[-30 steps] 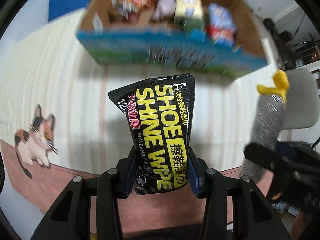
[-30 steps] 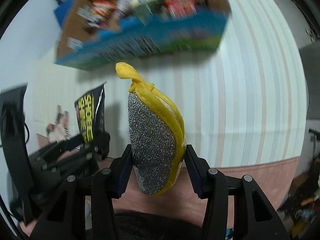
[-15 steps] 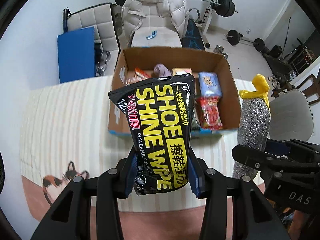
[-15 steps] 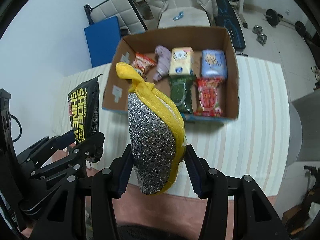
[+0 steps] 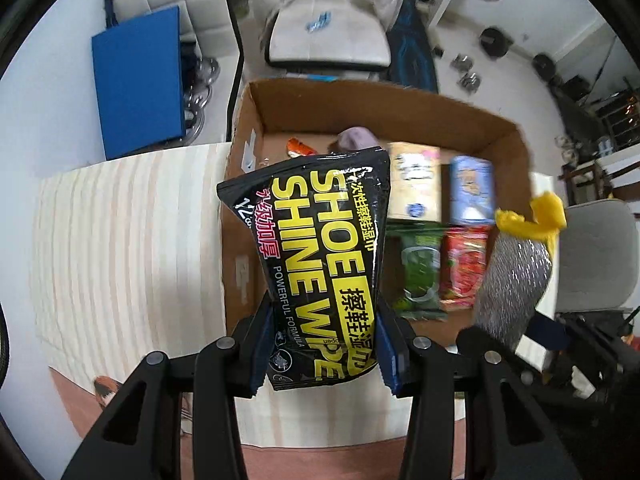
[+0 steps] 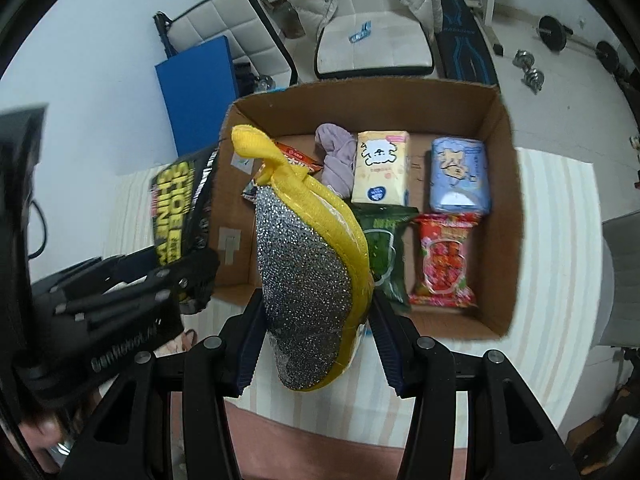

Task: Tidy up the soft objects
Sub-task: 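Lower the wipe pack and sponge into the box and open both tools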

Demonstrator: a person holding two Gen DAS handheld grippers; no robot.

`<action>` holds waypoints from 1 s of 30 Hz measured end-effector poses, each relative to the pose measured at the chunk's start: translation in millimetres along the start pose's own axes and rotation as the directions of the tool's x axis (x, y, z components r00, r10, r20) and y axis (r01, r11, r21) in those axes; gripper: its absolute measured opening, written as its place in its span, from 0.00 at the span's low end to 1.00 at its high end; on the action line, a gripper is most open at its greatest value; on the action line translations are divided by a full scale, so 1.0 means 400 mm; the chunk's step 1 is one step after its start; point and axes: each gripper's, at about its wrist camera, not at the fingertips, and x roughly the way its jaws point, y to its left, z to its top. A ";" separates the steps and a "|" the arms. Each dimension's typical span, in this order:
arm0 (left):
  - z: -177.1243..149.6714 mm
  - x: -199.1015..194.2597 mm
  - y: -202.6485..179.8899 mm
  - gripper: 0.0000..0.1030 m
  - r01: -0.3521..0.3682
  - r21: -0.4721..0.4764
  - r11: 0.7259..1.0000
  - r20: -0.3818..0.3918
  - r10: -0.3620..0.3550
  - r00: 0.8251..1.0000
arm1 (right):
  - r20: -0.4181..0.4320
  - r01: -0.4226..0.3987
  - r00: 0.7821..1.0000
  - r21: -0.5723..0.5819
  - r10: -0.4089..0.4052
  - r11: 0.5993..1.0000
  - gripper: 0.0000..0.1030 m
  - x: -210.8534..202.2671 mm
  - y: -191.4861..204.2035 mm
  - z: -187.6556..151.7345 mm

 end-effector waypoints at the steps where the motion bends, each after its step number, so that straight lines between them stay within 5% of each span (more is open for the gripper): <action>1: 0.016 0.019 0.001 0.40 -0.011 0.001 1.000 -0.024 0.011 1.000 | -0.017 -0.003 1.000 0.007 0.003 1.000 0.52 0.031 -0.001 0.019; 8: 0.072 0.175 0.020 0.40 -0.002 -0.016 1.000 -0.214 -0.001 0.977 | -0.104 0.013 0.995 0.032 -0.010 0.999 0.52 0.177 -0.017 0.065; 18: 0.080 0.298 0.038 0.44 -0.011 -0.015 1.000 -0.349 0.005 0.937 | -0.180 0.017 0.984 0.030 -0.011 0.999 0.52 0.299 -0.031 0.095; 22: 0.076 0.301 0.044 0.48 -0.004 -0.024 1.000 -0.362 -0.005 0.932 | -0.206 0.032 0.978 0.027 -0.025 0.999 0.57 0.323 -0.031 0.105; 27: 0.077 0.279 0.069 0.63 0.014 -0.040 0.999 -0.329 -0.027 0.944 | -0.216 0.044 0.976 0.026 -0.037 0.999 0.69 0.326 -0.031 0.105; 30: 0.081 0.258 0.072 0.63 0.022 -0.041 0.999 -0.313 -0.033 0.949 | -0.210 0.053 0.977 0.025 -0.047 0.998 0.69 0.305 -0.047 0.103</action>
